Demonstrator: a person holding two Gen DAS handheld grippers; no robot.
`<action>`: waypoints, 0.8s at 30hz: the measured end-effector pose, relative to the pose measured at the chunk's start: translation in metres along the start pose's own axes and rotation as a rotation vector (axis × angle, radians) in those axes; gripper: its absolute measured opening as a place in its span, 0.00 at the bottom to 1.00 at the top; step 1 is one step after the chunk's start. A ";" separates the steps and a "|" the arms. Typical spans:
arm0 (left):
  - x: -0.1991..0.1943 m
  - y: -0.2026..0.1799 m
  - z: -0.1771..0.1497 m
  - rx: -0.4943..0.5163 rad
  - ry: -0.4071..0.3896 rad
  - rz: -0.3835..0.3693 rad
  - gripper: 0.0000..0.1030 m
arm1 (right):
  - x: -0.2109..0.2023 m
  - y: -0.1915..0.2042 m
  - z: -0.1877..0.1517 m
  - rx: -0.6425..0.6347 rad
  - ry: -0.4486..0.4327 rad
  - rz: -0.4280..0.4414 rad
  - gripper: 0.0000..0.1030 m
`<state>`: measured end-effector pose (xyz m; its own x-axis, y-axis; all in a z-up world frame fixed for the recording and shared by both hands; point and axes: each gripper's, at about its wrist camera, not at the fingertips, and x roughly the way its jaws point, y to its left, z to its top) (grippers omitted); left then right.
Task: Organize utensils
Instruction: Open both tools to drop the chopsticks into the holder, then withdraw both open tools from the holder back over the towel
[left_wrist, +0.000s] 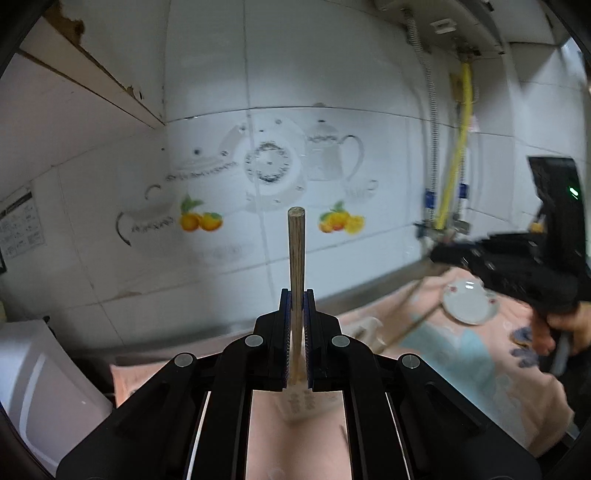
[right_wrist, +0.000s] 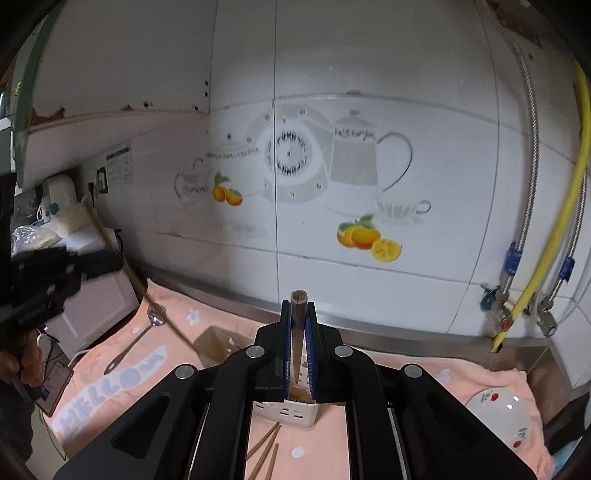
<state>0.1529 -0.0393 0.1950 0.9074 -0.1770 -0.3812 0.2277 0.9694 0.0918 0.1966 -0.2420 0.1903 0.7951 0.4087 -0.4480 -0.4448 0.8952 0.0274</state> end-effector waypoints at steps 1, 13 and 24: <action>0.008 0.003 0.000 -0.014 0.005 0.000 0.05 | 0.005 0.000 -0.003 -0.003 0.010 -0.005 0.07; 0.065 0.030 -0.037 -0.117 0.129 0.002 0.07 | 0.040 -0.002 -0.032 0.008 0.097 -0.004 0.07; 0.043 0.031 -0.047 -0.138 0.102 0.020 0.49 | 0.021 0.000 -0.038 -0.007 0.057 -0.044 0.49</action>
<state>0.1826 -0.0091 0.1383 0.8692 -0.1457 -0.4725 0.1524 0.9880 -0.0242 0.1972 -0.2405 0.1467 0.7896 0.3581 -0.4984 -0.4129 0.9108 0.0003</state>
